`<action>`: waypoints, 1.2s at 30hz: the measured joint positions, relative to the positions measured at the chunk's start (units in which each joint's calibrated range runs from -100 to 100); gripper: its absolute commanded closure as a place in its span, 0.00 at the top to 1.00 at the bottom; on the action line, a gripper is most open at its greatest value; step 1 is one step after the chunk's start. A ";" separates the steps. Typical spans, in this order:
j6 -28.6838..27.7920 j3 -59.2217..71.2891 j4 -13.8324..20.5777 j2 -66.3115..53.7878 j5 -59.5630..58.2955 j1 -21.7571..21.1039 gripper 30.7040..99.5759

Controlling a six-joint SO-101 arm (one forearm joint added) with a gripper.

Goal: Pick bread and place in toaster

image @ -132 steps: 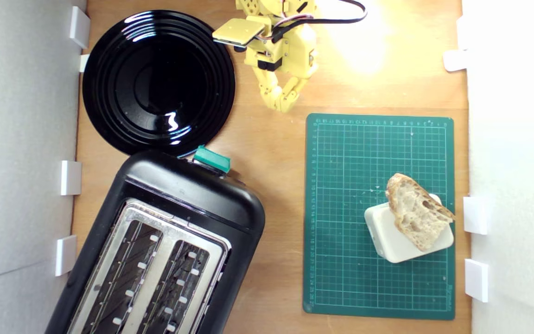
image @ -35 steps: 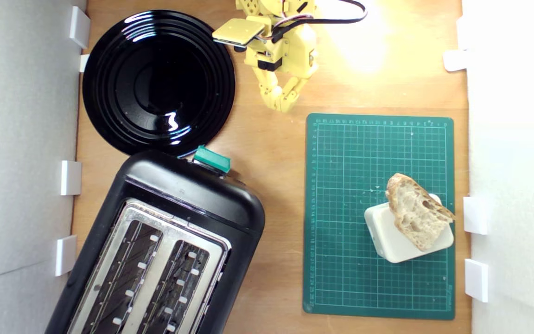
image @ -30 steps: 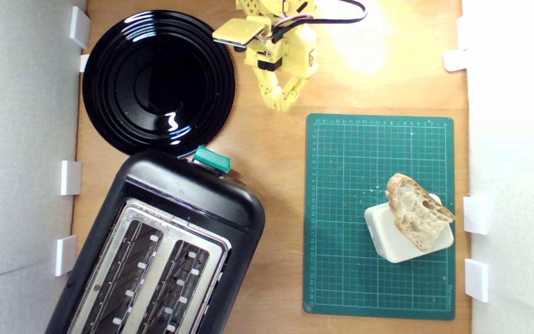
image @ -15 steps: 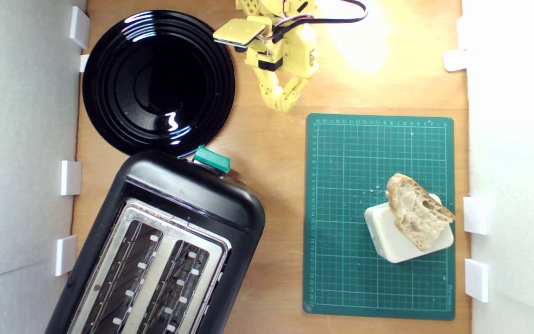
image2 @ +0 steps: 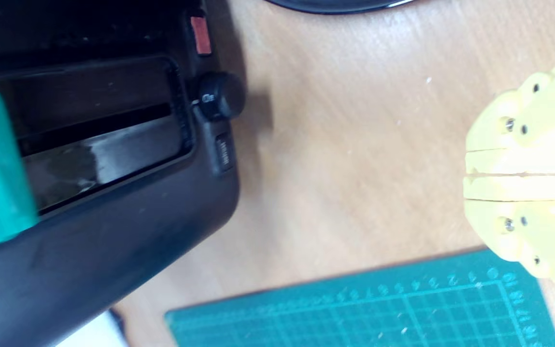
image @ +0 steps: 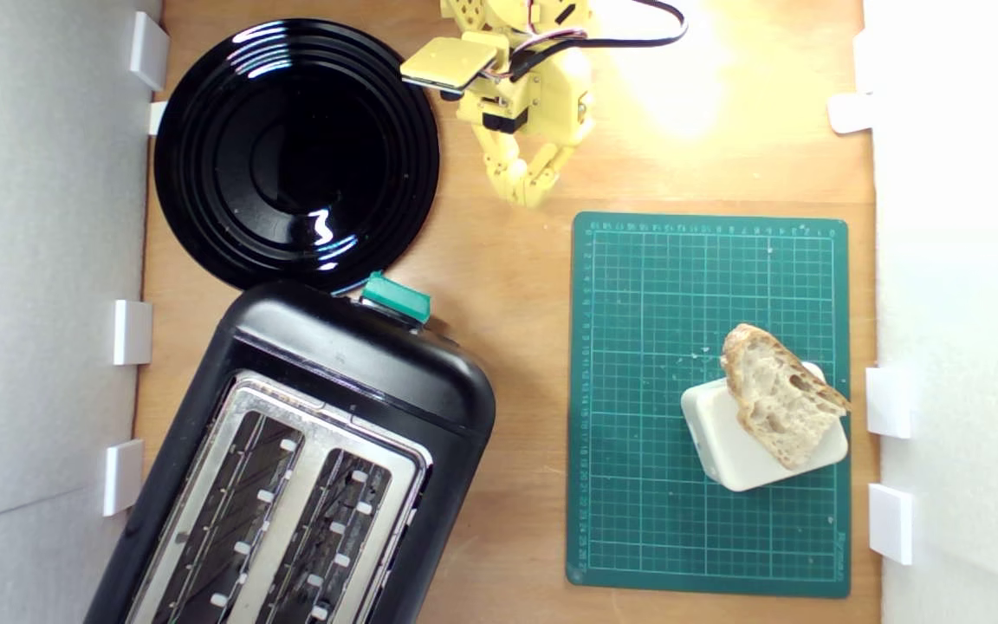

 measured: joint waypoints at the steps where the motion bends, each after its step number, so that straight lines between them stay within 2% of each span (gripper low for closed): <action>1: 0.00 -0.28 0.09 2.27 0.00 0.00 0.13; 5: -0.31 -3.33 -0.09 6.55 -3.64 0.00 0.13; 12: -3.57 -10.54 -0.09 20.75 -17.37 0.09 0.13; 24: -12.47 -10.63 0.18 45.86 -57.20 0.09 0.13; 26: -13.25 -10.63 0.53 47.88 -60.68 0.09 0.13; 29: -15.37 -10.63 3.91 53.93 -67.88 0.09 0.13; 36: -20.96 -10.73 14.75 66.02 -79.83 0.09 0.13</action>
